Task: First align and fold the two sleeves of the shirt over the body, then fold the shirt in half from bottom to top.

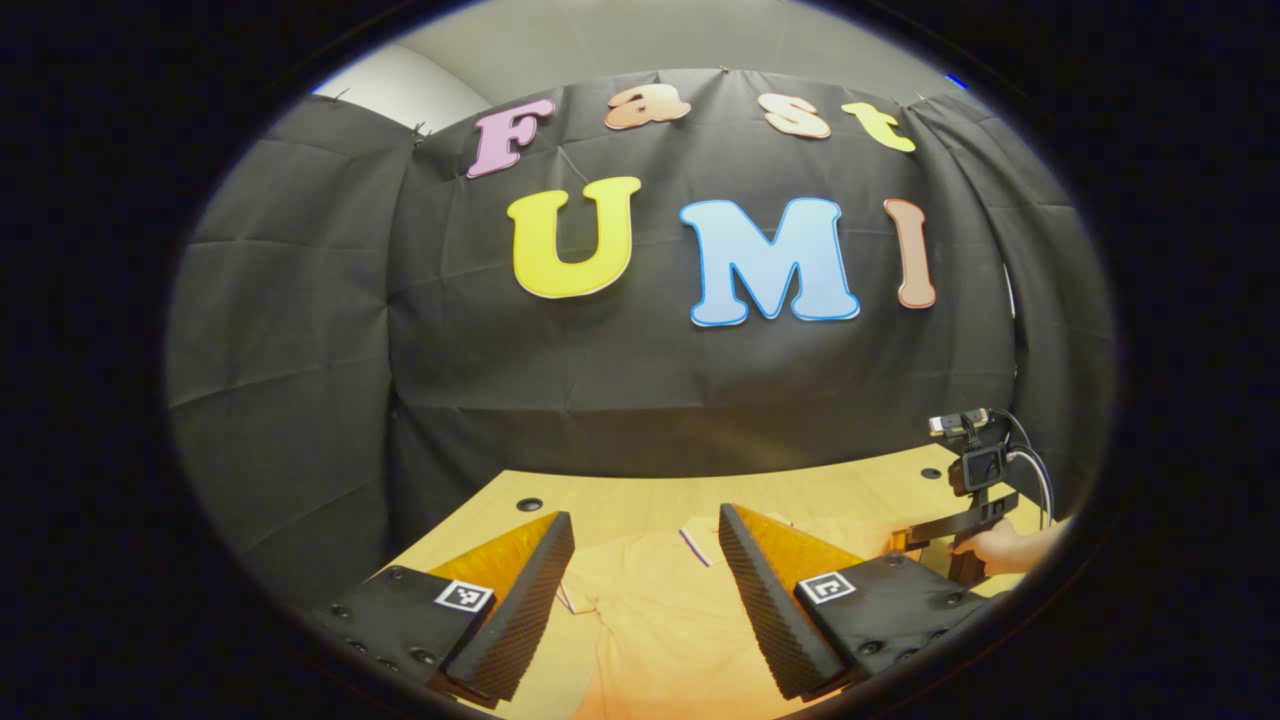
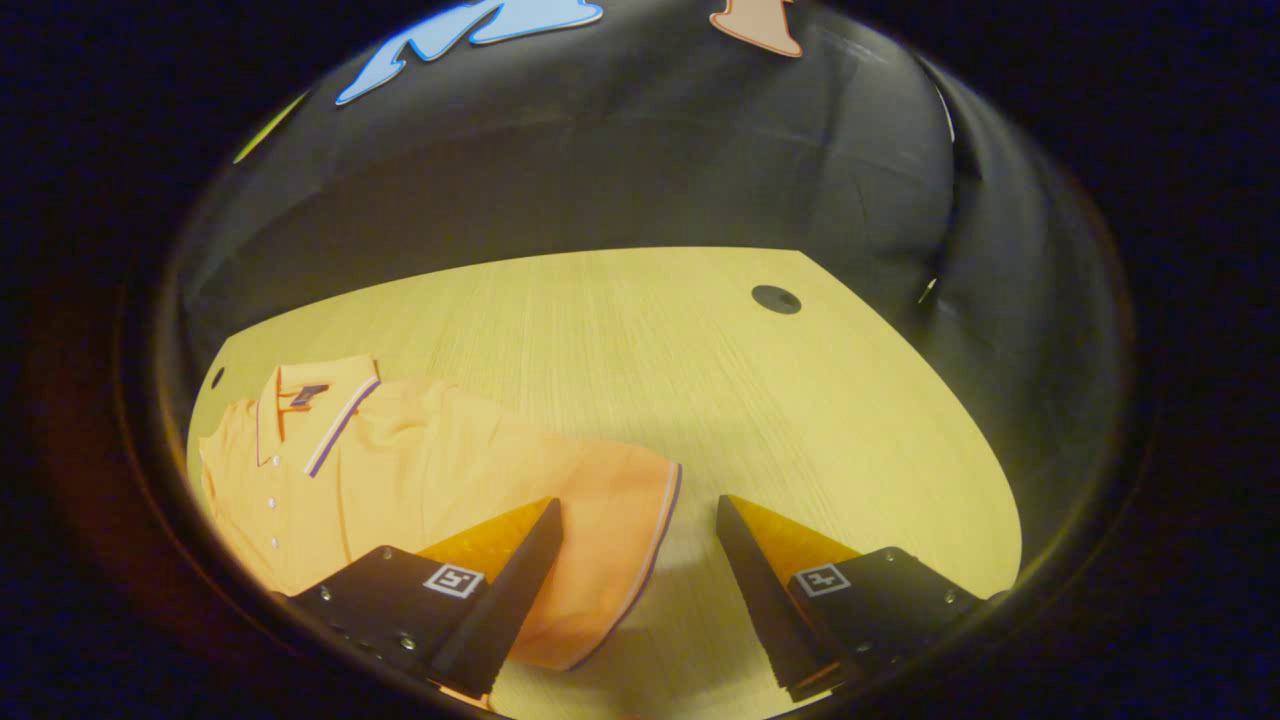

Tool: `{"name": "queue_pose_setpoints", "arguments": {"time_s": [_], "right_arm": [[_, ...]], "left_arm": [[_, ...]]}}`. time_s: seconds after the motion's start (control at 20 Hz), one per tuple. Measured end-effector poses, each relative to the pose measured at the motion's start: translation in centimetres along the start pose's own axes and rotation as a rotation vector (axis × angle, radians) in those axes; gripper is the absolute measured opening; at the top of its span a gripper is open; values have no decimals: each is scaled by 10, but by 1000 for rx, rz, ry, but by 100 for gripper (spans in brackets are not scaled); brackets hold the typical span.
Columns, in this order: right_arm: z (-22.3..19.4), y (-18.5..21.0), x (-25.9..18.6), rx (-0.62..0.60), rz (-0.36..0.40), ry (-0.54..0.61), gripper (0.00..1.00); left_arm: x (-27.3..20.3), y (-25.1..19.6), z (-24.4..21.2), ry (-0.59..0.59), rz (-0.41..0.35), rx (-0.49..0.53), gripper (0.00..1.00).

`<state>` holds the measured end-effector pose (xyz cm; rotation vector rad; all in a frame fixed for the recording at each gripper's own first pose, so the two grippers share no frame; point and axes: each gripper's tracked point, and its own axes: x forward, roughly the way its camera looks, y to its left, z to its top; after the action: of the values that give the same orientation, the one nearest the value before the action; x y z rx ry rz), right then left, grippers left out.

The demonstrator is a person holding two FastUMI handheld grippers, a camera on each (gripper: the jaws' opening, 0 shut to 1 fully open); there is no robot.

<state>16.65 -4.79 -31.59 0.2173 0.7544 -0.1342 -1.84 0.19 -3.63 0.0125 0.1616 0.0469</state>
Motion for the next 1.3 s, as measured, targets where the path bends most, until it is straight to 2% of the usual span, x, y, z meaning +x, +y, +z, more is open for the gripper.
{"name": "queue_pose_setpoints", "arguments": {"time_s": [0.1,0.2,0.3,0.35,0.4,0.45,0.55,0.6,0.7,0.8,0.95,1.0,1.05,1.15,1.2,1.3], "right_arm": [[0,4,2,10,22,4,96],[-2,7,3,28,36,12,87],[-2,8,3,45,34,19,71],[-1,7,2,47,36,22,51],[-1,6,3,56,38,24,48],[1,7,2,59,35,26,25],[-2,11,3,71,39,34,25],[2,12,3,85,34,31,4],[3,16,2,83,50,38,4],[13,20,-7,54,57,7,4],[29,37,-27,10,89,-53,4],[33,45,-37,4,109,-73,4],[38,54,-46,-5,131,-89,4],[42,74,-58,-44,173,-114,4],[43,84,-63,-71,190,-124,4],[41,104,-72,-126,222,-134,4]], "left_arm": [[-13,6,-2,3,8,-4,99],[-14,6,-2,2,12,-4,99],[-14,6,-2,-3,14,-5,99],[-14,6,-1,-5,15,-5,99],[-14,6,-1,-6,16,-7,99],[-14,6,-1,-7,17,-7,95],[-14,6,-1,-9,18,-9,95],[-16,7,-2,-11,20,-8,99],[-15,7,-2,-11,22,-10,95],[-16,8,-2,-11,25,-13,99],[-15,8,-3,-9,30,-19,99],[-15,9,-3,-9,28,-21,95],[-14,9,-3,-10,27,-21,99],[-13,8,-4,-12,24,-22,99],[-13,9,-4,-13,22,-23,95],[-13,9,-4,-15,23,-26,99]]}}
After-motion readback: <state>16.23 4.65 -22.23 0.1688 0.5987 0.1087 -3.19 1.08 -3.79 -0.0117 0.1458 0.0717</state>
